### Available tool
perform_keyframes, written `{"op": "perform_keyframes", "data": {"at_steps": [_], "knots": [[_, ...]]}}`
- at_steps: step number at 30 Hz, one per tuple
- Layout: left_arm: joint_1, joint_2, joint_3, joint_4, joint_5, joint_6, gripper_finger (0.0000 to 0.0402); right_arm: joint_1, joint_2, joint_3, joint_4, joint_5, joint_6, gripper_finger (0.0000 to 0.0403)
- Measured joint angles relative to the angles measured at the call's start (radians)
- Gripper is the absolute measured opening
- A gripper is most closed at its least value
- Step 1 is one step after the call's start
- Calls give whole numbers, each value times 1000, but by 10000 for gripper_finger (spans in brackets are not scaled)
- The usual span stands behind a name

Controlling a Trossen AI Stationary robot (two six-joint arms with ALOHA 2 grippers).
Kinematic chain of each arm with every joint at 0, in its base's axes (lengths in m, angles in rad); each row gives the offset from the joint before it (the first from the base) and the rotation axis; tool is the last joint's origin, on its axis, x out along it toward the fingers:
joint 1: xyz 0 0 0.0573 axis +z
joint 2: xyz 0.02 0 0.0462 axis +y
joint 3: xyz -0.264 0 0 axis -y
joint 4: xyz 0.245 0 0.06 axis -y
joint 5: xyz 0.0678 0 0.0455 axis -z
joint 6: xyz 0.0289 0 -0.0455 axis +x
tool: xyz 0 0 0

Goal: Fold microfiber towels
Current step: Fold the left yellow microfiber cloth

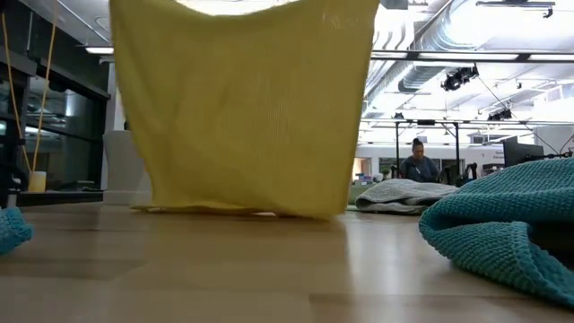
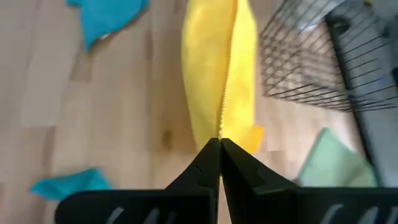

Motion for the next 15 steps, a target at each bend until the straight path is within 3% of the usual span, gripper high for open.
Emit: {"op": "perform_keyframes", "data": {"at_steps": [8,15], "knots": [[-155,178,-115,219,18,-234,0,56,110,0,9,-103,156,0],[-226,351,-121,346,153,-419,0,76,150,0,22,-253,292,0]]}}
